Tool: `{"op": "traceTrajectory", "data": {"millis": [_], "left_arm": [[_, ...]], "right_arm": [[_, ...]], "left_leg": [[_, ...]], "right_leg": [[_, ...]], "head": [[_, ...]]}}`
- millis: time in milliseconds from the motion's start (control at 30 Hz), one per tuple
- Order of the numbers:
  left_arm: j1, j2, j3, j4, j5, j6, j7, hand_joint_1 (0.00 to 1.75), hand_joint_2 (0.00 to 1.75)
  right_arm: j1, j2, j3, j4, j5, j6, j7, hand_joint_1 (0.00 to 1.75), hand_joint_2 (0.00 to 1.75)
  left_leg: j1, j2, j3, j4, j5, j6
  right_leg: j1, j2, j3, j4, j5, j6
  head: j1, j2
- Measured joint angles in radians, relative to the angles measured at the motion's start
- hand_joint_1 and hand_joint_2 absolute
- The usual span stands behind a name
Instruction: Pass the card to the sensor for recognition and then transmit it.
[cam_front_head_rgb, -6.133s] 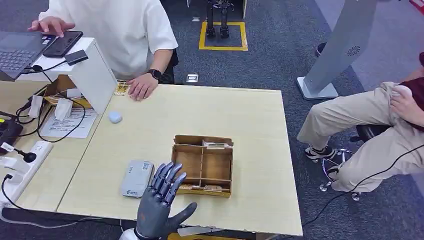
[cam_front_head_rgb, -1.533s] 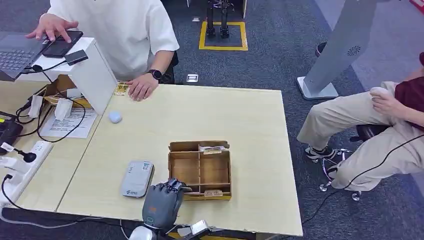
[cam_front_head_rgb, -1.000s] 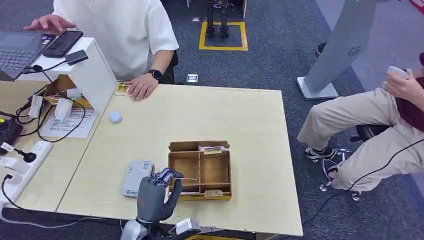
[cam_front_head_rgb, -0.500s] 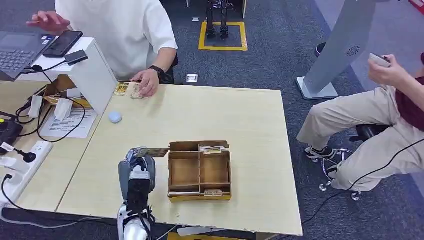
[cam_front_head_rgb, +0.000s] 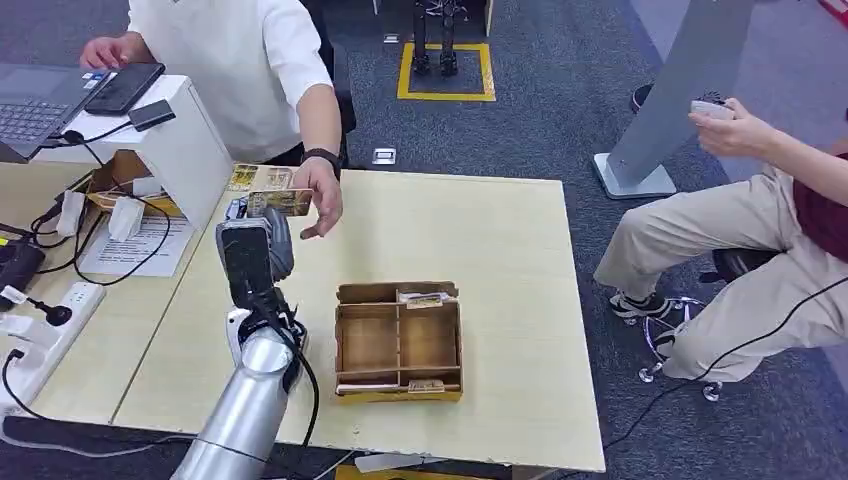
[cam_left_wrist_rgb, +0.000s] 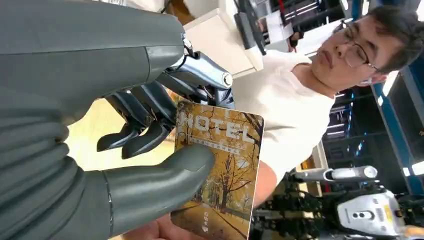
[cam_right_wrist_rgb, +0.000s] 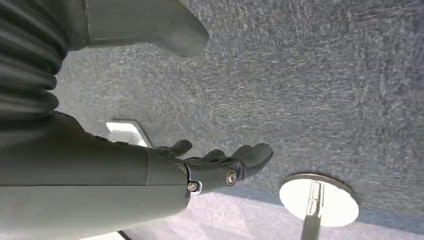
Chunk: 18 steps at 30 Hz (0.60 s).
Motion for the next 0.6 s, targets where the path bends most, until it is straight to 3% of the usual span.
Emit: {"op": "traceTrajectory", "data": {"millis": [300,400,433,600], "left_arm": [[-0.082,0.012,0.066,0.128,-0.275,0.011,0.059,1.75,1.75],[-0.096,0.011,0.092,0.162,-0.323,0.012,0.065,1.75,1.75],[-0.097,0.011,0.096,0.168,-0.328,0.012,0.068,0.00,1.75],[-0.097,0.007,0.122,0.193,-0.366,0.013,0.064,0.00,1.75]], "right_arm": [[-0.016,0.001,0.026,0.000,0.027,0.000,0.025,0.00,1.75],[-0.020,0.004,0.030,0.000,0.028,0.000,0.027,0.00,1.75],[-0.021,0.005,0.032,0.000,0.028,0.000,0.028,0.00,1.75],[-0.024,0.007,0.043,0.000,0.028,0.000,0.028,0.00,1.75]], "left_leg": [[0.000,0.000,0.000,0.000,0.000,0.000],[0.000,0.000,0.000,0.000,0.000,0.000],[0.000,0.000,0.000,0.000,0.000,0.000],[0.000,0.000,0.000,0.000,0.000,0.000]], "right_leg": [[0.000,0.000,0.000,0.000,0.000,0.000],[0.000,0.000,0.000,0.000,0.000,0.000],[0.000,0.000,0.000,0.000,0.000,0.000],[0.000,0.000,-0.001,0.000,0.000,0.000]], "head": [[0.000,0.000],[0.000,0.000],[0.000,0.000],[0.000,0.000]]}}
